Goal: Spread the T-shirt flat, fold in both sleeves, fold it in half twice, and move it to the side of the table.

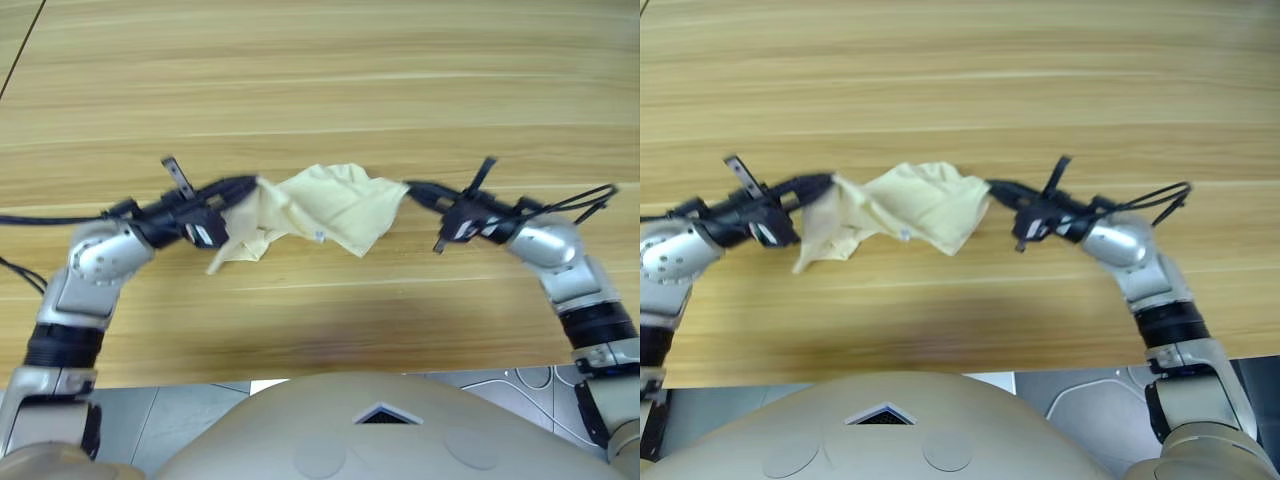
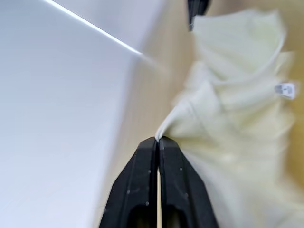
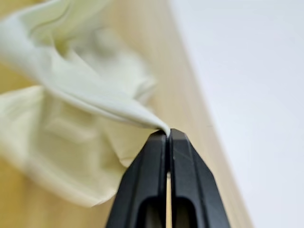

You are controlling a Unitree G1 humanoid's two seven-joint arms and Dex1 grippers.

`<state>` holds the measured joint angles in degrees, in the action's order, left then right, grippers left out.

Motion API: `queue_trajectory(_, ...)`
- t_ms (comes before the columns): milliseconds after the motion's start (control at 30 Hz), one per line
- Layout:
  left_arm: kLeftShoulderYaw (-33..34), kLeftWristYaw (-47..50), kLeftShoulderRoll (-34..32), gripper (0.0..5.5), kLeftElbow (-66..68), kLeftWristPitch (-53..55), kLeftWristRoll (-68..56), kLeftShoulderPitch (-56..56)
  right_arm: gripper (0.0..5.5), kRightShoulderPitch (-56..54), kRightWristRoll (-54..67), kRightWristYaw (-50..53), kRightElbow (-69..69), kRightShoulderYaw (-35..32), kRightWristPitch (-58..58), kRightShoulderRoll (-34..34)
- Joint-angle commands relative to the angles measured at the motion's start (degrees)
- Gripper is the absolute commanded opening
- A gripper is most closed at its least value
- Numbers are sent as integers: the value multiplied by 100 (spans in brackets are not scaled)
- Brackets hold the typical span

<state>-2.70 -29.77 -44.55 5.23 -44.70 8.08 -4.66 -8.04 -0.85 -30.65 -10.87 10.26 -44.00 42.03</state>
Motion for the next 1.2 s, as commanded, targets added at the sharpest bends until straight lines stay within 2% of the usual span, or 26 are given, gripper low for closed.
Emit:
queue_trajectory(33, 311, -169, -284, 2, 247, -445, -616, -218, 0, 362, 2065, -624, 644, -1111, -161, 641)
queue_trajectory(100, 570, -649, -843, 2, -116, -603, -1616, 359, 0, 1115, 3910, -1431, 1786, -1921, -183, 1007)
queue_trajectory(167, 859, -1053, -1281, 2, -626, -767, -2630, 1039, 0, 1816, 5396, -2450, 2833, -2602, -140, 1086)
queue_trajectory(267, 1312, -1748, -1887, 2, -1472, -1763, -4055, 2645, 0, 2721, 7151, -4430, 3997, -3894, 86, 567)
queue_trajectory(333, 1610, -2080, -2026, 2, -1824, -2516, -4759, 3527, 0, 2841, 7913, -5193, 4102, -4472, 579, 278)
queue_trajectory(367, 1688, -2164, -2115, 2, -1921, -2956, -4946, 3951, 0, 2890, 7945, -5402, 4032, -4532, 702, 234)
queue_trajectory(400, 1717, -2242, -2215, 2, -2012, -3337, -5044, 4373, 0, 2915, 7138, -5566, 3738, -4220, 443, 272)
queue_trajectory(467, 1759, -2432, -2252, 2, -1943, -3570, -4909, 4721, 0, 2735, 5100, -5576, 3064, -3713, 71, 202)
queue_trajectory(500, 1729, -2481, -2141, 2, -1717, -3323, -4488, 4571, 0, 2463, 3818, -5375, 2572, -3408, 62, 227)
queue_trajectory(600, 1579, -2249, -1665, 2, -789, -1988, -2326, 3235, 0, 1071, 393, -4484, 973, -2609, -13, 401)
queue_trajectory(667, 1183, -1990, -1672, 2, -300, -968, -932, 1822, 0, -246, -1056, -3967, -93, -1894, 20, 619)
queue_trajectory(767, -67, -2700, -1580, 2, 1069, 214, 475, -1566, 0, -2995, -2502, -3488, -1937, -610, 505, 606)
queue_trajectory(833, -811, -3251, -1270, 2, 2742, 725, 1369, -3961, 0, -5314, -4346, -1717, -3671, 679, 1531, 370)
queue_trajectory(867, -1124, -2746, -1011, 2, 3794, 1158, 1939, -5360, 0, -6463, -5089, -289, -4500, 1241, 2353, 164)
queue_trajectory(900, -1251, -1371, -645, 2, 4785, 1763, 2301, -6859, 0, -7594, -5070, 1310, -5126, 1167, 3213, -104)
queue_trajectory(933, -1142, -108, -355, 2, 5419, 2231, 2310, -7959, 0, -8348, -4768, 2447, -5470, 850, 3732, -259)
queue_trajectory(967, -745, 1001, -195, 2, 5782, 2566, 1929, -8813, 0, -8811, -4454, 3137, -5590, 505, 3959, -298)
queue_trajectory(1033, -182, 1940, -267, 2, 5885, 2571, 1400, -9305, 0, -9029, -3962, 3591, -5544, 9, 3792, -269)
queue_trajectory(1067, -234, 2310, -455, 2, 5732, 2244, 1635, -8975, 0, -8774, -3922, 3731, -5345, -76, 3540, -169)
queue_trajectory(1133, -274, 2720, -733, 2, 5380, 1503, 1932, -7815, 0, -7801, -3586, 3690, -4853, -435, 3012, 7)
queue_trajectory(1200, 39, 2552, -724, 2, 5142, 667, 1465, -5805, 0, -5691, -2913, 3062, -4088, -900, 2196, 75)
